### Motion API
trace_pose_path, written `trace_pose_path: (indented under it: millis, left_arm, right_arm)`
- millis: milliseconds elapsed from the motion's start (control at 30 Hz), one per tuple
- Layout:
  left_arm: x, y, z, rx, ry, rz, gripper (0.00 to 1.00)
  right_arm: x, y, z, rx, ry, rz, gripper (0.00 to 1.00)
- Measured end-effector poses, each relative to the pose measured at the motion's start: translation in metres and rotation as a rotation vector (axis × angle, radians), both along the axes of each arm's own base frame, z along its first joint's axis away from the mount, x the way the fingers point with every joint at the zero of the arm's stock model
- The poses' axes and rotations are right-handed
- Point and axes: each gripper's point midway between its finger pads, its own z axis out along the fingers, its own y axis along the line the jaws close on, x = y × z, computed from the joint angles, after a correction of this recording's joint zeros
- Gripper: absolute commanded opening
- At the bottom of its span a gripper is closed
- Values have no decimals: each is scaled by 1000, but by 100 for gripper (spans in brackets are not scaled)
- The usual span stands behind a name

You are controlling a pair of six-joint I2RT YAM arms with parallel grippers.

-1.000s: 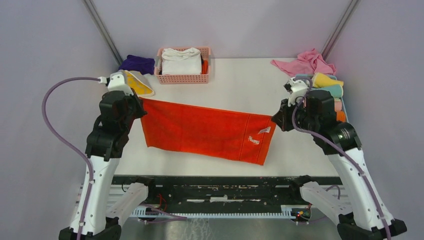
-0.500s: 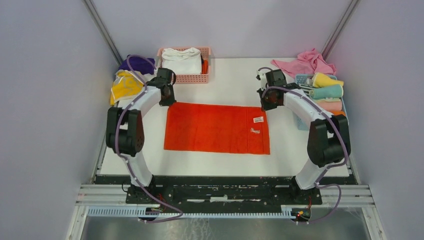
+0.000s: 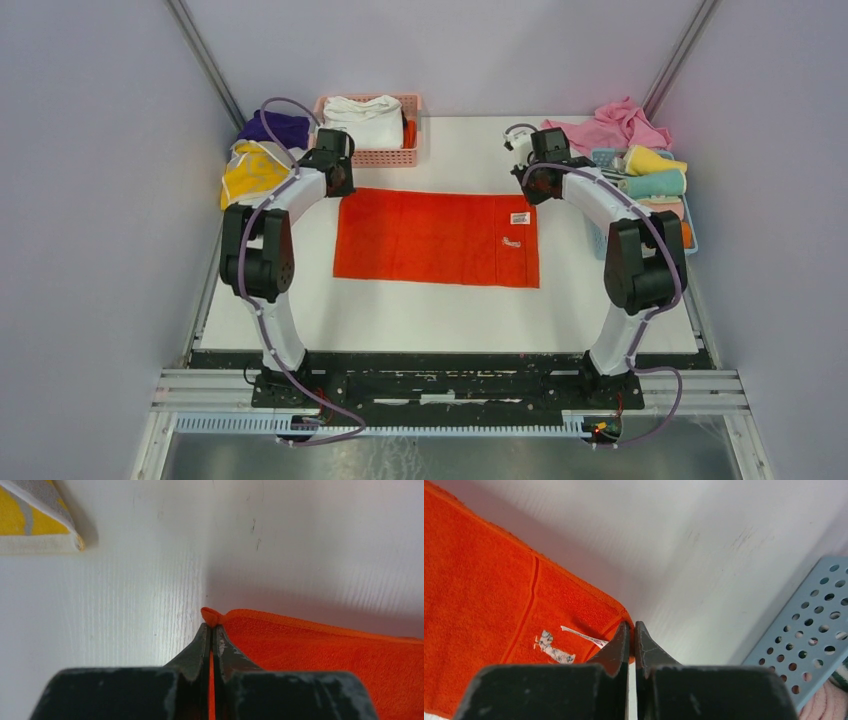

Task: Roll the towels
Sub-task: Flatten out the towel at the center of the board, then fold the towel at the center of the board.

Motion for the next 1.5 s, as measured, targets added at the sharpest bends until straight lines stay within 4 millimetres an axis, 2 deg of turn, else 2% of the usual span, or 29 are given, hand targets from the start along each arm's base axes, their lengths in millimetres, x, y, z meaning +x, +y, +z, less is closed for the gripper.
trace_pose_path:
  millis: [167, 433, 633, 800, 933, 1133, 1200, 1267, 1367, 1500]
  left_arm:
    - [-25, 4, 0, 1, 14, -2, 3]
    - [-56, 9, 8, 2, 23, -2, 3]
    - [-86, 12, 15, -10, 34, -1, 3]
    - [-112, 11, 24, -49, 25, 21, 3]
    - [-137, 8, 19, -105, 42, 51, 3]
    - [-192, 9, -5, -186, 107, 153, 5]
    - [-204, 9, -11, -210, 113, 190, 8]
    - [-218, 9, -17, -241, 113, 232, 19]
    - [-230, 9, -22, -283, 103, 284, 29]
    - [-237, 9, -21, -322, 81, 333, 41]
  right_arm:
    - [-17, 2, 5, 2, 1, 70, 1]
    - [-70, 5, 16, 27, -35, 222, 0]
    - [-83, 6, 19, 30, -31, 273, 1]
    - [-99, 4, 12, 32, 14, 276, 1]
    - [-111, 0, 6, 30, 46, 258, 1]
    - [-127, -3, -5, 32, 109, 211, 3]
    - [-134, -3, -10, 28, 135, 206, 5]
    - [-142, -2, -13, 17, 161, 206, 10]
    - [-149, 0, -16, -6, 185, 211, 13]
    - [-162, 3, -18, -28, 228, 222, 32]
